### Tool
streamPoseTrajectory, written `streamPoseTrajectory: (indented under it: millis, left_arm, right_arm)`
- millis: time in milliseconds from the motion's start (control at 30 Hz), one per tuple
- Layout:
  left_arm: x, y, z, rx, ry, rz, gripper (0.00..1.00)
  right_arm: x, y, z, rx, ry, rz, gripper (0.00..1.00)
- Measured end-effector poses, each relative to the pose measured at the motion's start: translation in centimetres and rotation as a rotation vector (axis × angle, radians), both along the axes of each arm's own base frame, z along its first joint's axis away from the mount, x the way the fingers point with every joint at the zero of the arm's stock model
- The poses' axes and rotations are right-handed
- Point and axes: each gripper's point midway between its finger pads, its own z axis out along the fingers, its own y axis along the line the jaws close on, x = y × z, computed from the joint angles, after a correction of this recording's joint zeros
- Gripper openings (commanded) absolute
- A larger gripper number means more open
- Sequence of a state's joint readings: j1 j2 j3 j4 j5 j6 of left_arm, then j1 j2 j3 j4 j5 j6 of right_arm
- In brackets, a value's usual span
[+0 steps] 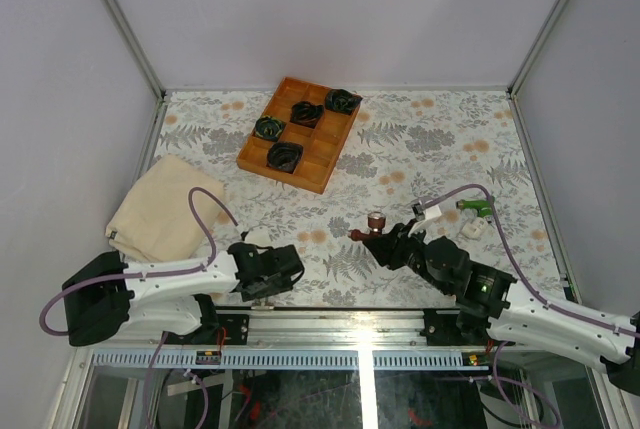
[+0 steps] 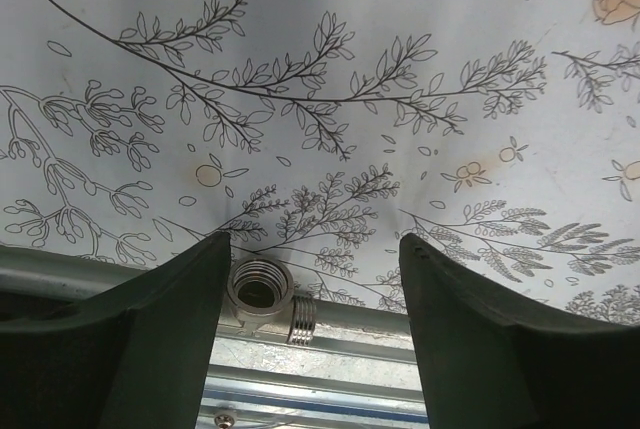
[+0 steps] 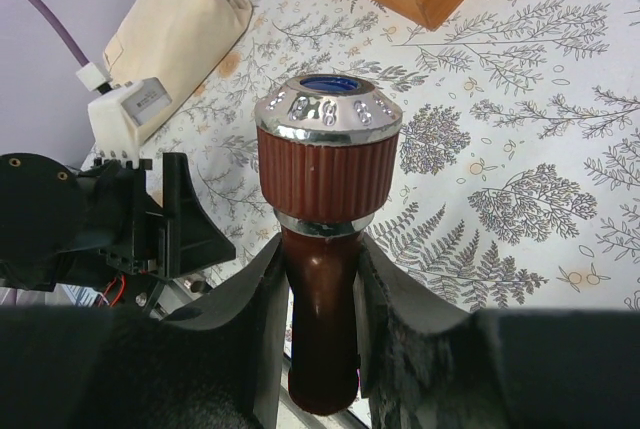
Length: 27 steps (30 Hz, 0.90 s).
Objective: Install the water faucets
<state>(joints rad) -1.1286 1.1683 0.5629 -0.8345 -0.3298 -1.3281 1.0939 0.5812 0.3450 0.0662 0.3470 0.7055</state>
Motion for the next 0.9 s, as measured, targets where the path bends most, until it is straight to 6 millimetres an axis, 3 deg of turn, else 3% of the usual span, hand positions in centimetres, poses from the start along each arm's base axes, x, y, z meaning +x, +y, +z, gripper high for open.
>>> streamPoseTrajectory:
  millis: [167, 533, 767, 900]
  left_arm:
    - [-0.5, 0.1, -0.5, 0.028, 0.023, -0.010, 0.64]
    - [-0.8, -0.4, -0.5, 0.023, 0.035, -0.013, 0.44]
    - [-1.6, -0.7, -0.5, 0.012, 0.063, -0.036, 0.46]
    - [-2.0, -0.8, -0.6, 0.015, 0.078, -0.060, 0.31]
  right_arm:
    - [-0.2, -0.4, 0.5, 0.009, -0.012, 0.001, 0.04]
    - [-0.3, -0.8, 1.2, 0.028, -0.034, 0.000, 0.06]
    - [-0.3, -0.8, 0.9, 0.020, -0.030, 0.000, 0.06]
    - [-0.3, -0.8, 0.7, 0.015, -0.027, 0.001, 0.06]
